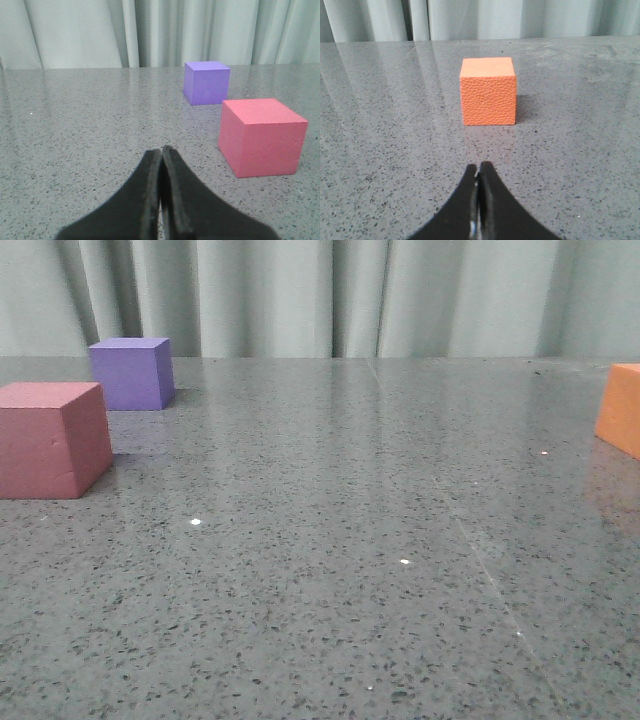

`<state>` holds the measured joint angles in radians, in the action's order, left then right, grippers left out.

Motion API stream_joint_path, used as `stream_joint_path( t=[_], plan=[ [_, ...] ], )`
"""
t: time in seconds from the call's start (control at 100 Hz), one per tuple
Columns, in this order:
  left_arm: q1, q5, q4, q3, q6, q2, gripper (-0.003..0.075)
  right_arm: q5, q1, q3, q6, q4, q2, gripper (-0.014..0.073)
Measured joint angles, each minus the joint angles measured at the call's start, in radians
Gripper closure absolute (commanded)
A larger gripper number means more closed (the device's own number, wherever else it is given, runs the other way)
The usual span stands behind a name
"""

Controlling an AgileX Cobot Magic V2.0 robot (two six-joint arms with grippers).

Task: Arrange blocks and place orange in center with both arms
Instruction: 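Move the right gripper above the orange cube, opening it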

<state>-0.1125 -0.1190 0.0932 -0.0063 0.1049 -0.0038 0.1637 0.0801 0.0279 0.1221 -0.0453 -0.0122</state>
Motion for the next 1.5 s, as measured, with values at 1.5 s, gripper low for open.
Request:
stream_joint_path(
  t=[1.5],
  plan=[
    [0.0,0.0,0.0,0.0,0.0,0.0,0.0739,0.444,0.0,-0.636,0.002,0.028,0.506,0.0713]
  ],
)
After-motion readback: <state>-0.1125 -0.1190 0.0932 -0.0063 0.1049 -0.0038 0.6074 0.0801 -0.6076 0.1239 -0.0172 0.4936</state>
